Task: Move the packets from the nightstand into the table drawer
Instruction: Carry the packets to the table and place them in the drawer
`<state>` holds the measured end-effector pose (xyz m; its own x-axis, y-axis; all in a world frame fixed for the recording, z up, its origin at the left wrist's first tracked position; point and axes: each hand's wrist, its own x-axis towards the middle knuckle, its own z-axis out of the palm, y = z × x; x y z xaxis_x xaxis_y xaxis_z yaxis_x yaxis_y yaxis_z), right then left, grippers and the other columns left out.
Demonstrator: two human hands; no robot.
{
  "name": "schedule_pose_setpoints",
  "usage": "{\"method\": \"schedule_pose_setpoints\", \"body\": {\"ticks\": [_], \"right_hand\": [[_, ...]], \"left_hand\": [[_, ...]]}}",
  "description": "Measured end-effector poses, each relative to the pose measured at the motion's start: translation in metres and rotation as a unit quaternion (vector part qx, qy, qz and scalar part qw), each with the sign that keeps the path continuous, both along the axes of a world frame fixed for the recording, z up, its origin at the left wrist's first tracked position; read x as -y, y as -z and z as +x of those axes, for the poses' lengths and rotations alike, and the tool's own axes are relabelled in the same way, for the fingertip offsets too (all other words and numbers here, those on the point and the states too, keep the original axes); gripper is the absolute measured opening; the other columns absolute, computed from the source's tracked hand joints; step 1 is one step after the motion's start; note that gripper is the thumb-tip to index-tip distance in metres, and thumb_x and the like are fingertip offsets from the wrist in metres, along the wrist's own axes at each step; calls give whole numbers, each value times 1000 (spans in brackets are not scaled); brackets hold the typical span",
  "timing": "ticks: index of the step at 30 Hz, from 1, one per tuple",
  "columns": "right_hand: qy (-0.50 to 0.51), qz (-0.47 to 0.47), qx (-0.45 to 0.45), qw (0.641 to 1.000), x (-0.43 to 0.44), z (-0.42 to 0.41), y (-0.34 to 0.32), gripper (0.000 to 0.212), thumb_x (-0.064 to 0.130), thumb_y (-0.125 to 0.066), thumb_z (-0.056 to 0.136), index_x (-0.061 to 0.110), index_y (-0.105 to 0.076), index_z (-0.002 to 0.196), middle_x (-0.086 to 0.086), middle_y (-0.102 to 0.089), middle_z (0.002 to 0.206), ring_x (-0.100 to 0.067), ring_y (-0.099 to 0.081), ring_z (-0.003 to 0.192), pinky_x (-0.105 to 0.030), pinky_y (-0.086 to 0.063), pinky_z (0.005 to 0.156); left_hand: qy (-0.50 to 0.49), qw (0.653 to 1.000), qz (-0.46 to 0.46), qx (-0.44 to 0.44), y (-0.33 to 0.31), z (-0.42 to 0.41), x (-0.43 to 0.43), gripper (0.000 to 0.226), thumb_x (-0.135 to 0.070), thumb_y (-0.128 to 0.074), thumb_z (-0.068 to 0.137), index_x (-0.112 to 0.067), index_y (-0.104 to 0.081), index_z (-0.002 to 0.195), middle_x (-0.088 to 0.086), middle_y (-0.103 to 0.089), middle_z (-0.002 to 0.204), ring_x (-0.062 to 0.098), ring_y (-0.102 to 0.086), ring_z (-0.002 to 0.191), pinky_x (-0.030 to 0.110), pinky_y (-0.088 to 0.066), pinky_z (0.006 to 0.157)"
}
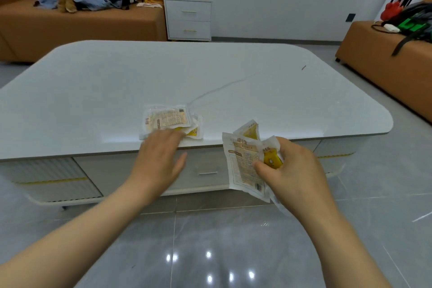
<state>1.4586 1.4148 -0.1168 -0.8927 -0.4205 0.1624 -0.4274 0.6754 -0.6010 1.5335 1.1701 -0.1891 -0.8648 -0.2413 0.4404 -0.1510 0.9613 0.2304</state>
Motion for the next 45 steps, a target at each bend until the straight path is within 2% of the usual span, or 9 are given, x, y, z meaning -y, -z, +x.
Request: {"method": "schedule_pose_setpoints", "body": {"ticks": [3,5,8,14,18,33,39,42,45], "right_hand": [[7,15,0,1000,-7,-5,3,11,25,-64,79,24,-63,90,9,-68,81,-13,-64,76,-39,-55,64],[9,30,-3,1000,-12,-8,7,11,27,-64,79,24,-63,89,9,-68,81,-15,-64,76,-39,-55,64],[6,42,2,999,-18,-11,14,9,30,-62,80,25,-63,87,9,-67,77,-15,-63,75,-37,-54,64],[-6,58,15,998,-23,-17,24,10,30,-63,80,25,-64,88,8,-68,81,-16,-63,78,-36,-54,65],[-6,59,19,998,-26,-21,26,12,29,-64,79,25,-64,91,8,-68,83,-17,-63,80,-37,-54,68],[-2,51,22,998,-36,-22,17,11,26,-65,77,23,-62,87,8,-64,81,-16,-61,78,-36,-53,67],[-19,48,4,999,-32,-17,9,14,27,-66,78,23,-64,92,7,-66,86,-16,-61,81,-35,-53,67],[-26,49,-2,998,-27,-14,8,13,26,-65,79,22,-65,91,7,-67,85,-16,-61,80,-36,-53,68],[-26,55,-6,998,-22,-13,8,14,27,-64,78,22,-65,91,6,-67,83,-17,-62,80,-37,-54,68]], "left_hand": [[47,996,54,49,27,10,-27,37,-38,-48,83,-12,-61,106,2,-62,97,22,-58,91,27,-41,79],[40,991,80,102,44,7,-37,34,-33,-55,87,-14,-59,115,1,-60,109,21,-56,102,25,-40,85],[28,982,85,167,68,-8,-45,42,-30,-55,91,-16,-49,130,1,-52,126,20,-49,116,27,-38,96],[5,961,29,274,96,-39,-46,54,-22,-56,87,-11,-41,138,7,-42,140,27,-45,120,38,-42,101],[-8,942,59,331,106,-43,-50,73,-17,-56,86,-12,-20,149,7,-26,151,30,-40,126,38,-40,104],[32,925,63,373,93,5,-87,80,-28,-59,84,-14,-15,150,4,-20,154,29,-38,130,32,-34,108],[52,910,110,396,75,34,-105,65,-29,-58,85,-12,-33,142,6,-32,148,24,-41,130,29,-35,107],[42,936,131,325,55,41,-108,41,-32,-58,85,-16,-53,123,2,-53,123,18,-52,114,26,-41,96],[26,973,119,195,28,45,-98,28,-32,-56,85,-19,-61,109,-3,-60,104,15,-57,99,22,-41,83]]}}
